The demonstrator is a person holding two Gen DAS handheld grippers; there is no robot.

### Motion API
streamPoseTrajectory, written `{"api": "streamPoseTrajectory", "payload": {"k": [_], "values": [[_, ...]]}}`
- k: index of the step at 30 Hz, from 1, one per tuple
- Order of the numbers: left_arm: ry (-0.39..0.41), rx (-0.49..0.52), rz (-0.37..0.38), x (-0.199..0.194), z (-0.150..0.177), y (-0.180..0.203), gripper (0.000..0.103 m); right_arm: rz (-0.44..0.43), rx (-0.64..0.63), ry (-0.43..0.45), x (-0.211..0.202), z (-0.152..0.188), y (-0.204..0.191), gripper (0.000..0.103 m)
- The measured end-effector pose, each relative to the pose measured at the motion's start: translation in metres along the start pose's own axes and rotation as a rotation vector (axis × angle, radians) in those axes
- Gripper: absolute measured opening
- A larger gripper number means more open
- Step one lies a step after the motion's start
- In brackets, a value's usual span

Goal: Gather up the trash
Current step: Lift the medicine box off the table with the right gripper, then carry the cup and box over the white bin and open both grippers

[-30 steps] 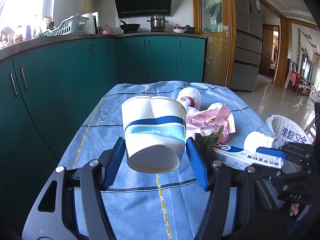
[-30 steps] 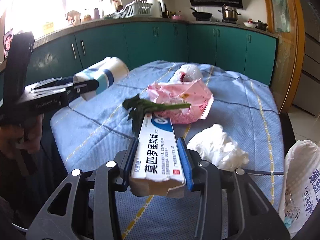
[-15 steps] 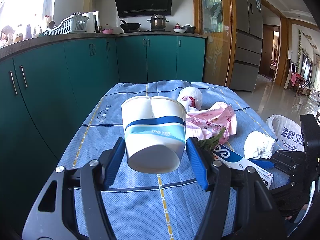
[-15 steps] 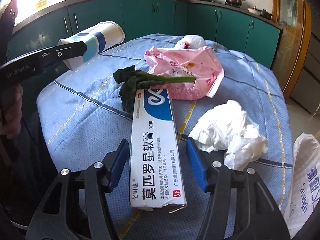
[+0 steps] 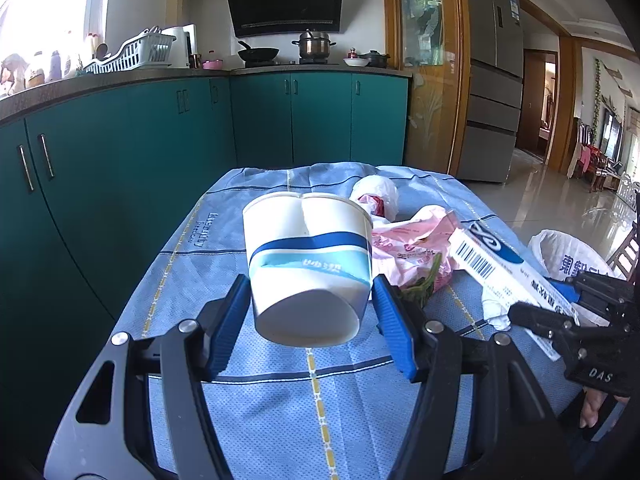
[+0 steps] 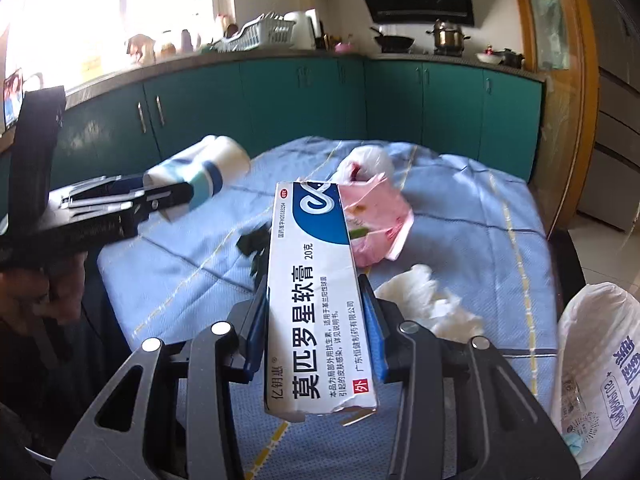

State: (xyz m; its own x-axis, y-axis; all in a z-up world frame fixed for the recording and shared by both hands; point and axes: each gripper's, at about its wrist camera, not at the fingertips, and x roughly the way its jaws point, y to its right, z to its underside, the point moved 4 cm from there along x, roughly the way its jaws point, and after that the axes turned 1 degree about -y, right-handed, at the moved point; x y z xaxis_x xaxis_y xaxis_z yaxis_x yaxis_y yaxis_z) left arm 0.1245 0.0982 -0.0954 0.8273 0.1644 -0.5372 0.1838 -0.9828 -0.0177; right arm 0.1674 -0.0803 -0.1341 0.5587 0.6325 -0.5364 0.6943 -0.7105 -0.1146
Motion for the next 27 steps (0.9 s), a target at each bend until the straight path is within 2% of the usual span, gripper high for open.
{"api": "streamPoseTrajectory", "payload": {"k": [7, 12, 15, 20, 23, 27], "values": [[0.045, 0.026, 0.036, -0.019, -0.008, 0.018, 0.064, 0.057, 0.004, 0.041, -0.013, -0.001, 0.008, 0.042], [0.089, 0.051, 0.07, -0.037, -0.017, 0.035, 0.064, 0.129, 0.005, 0.142, -0.045, -0.004, 0.017, 0.042], [0.115, 0.063, 0.103, -0.045, -0.025, 0.049, 0.064, 0.211, 0.017, 0.213, -0.069, -0.007, 0.032, 0.042], [0.153, 0.108, 0.191, -0.052, -0.04, 0.088, 0.064, 0.33, 0.106, 0.307, -0.119, -0.008, 0.076, 0.042], [0.174, 0.141, 0.238, -0.052, -0.045, 0.114, 0.064, 0.421, 0.128, 0.326, -0.142, -0.001, 0.095, 0.042], [0.186, 0.184, 0.317, -0.045, -0.056, 0.155, 0.064, 0.523, 0.208, 0.294, -0.162, 0.024, 0.133, 0.042]]}}
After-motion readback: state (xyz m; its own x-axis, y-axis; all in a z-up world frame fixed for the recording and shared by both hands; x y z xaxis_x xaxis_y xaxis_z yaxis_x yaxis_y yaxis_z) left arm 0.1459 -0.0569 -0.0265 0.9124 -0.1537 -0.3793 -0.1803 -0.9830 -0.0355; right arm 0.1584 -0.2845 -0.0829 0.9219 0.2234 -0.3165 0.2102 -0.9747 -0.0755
